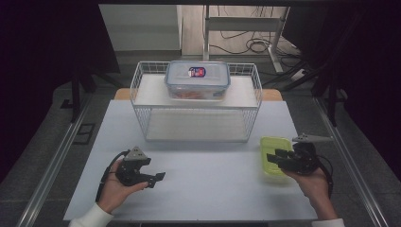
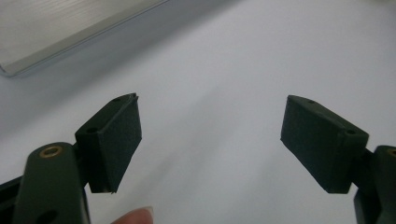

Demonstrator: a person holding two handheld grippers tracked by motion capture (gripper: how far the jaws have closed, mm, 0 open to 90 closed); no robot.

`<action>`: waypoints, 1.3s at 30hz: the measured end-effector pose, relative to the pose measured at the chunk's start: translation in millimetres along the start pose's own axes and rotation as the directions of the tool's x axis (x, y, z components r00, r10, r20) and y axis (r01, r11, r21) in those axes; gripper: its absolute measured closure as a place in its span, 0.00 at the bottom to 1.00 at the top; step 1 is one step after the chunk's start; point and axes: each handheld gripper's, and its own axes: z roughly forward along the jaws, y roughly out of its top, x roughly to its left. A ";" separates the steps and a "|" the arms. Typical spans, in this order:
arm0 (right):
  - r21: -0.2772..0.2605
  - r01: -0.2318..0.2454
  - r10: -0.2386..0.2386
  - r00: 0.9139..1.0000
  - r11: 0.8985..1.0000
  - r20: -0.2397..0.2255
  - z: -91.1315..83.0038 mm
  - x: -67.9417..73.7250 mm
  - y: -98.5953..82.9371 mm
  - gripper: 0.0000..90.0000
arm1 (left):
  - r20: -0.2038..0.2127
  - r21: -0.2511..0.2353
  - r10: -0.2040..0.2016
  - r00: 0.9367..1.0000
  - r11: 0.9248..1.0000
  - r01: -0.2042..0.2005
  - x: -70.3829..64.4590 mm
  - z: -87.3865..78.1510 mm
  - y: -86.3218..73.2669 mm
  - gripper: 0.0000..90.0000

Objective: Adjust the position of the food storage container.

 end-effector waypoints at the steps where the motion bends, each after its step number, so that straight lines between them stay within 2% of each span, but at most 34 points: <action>1: 0.005 0.001 -0.001 1.000 1.000 0.003 0.3 -0.7 -0.1 0.58 | 0.000 0.000 -0.001 1.000 1.000 0.001 0.1 0.0 -0.1 0.22; 12: 0.026 -0.019 0.017 0.999 0.999 0.051 0.9 -17.3 -4.6 0.60 | -0.004 -0.022 -0.005 1.000 1.000 0.005 -0.2 -1.8 -0.5 0.22; 14: 0.030 -0.020 0.019 0.998 0.999 0.058 0.2 -19.4 -4.4 0.65 | -0.004 -0.021 -0.006 1.000 1.000 0.006 -0.3 -1.7 -0.4 0.22; 18: 0.036 -0.022 0.020 0.997 0.999 0.068 -0.4 -23.8 -1.9 0.79 | 0.002 -0.027 -0.013 1.000 1.000 0.013 0.5 -2.2 -0.2 0.22; 21: 0.041 -0.024 0.021 0.996 0.999 0.085 1.4 -31.9 5.0 0.93 | 0.002 -0.023 -0.016 1.000 1.000 0.016 1.6 -2.1 -0.1 0.22; 23: 0.048 -0.029 0.025 0.995 0.998 0.096 4.9 -38.9 9.7 0.97 | 0.001 -0.020 -0.016 1.000 1.000 0.016 1.5 -1.2 -0.2 0.22; 28: 0.079 -0.064 0.050 0.984 0.995 0.171 16.2 -59.7 19.4 0.99 | 0.002 -0.015 -0.014 1.000 1.000 0.014 1.4 -0.6 -0.4 0.22; 33: 0.097 -0.090 0.061 0.962 0.991 0.266 25.4 -86.4 28.8 0.99 | -0.002 -0.011 -0.016 1.000 1.000 0.016 2.7 0.5 -1.4 0.22; 37: 0.116 -0.124 0.082 0.947 0.985 0.312 33.3 -106.9 33.9 0.99 | -0.004 -0.007 -0.021 1.000 1.000 0.021 3.3 1.7 -2.0 0.22; 39: 0.142 -0.138 0.086 0.943 0.980 0.320 39.9 -113.9 33.1 0.99 | -0.006 -0.006 -0.022 1.000 1.000 0.022 3.3 2.0 -2.1 0.22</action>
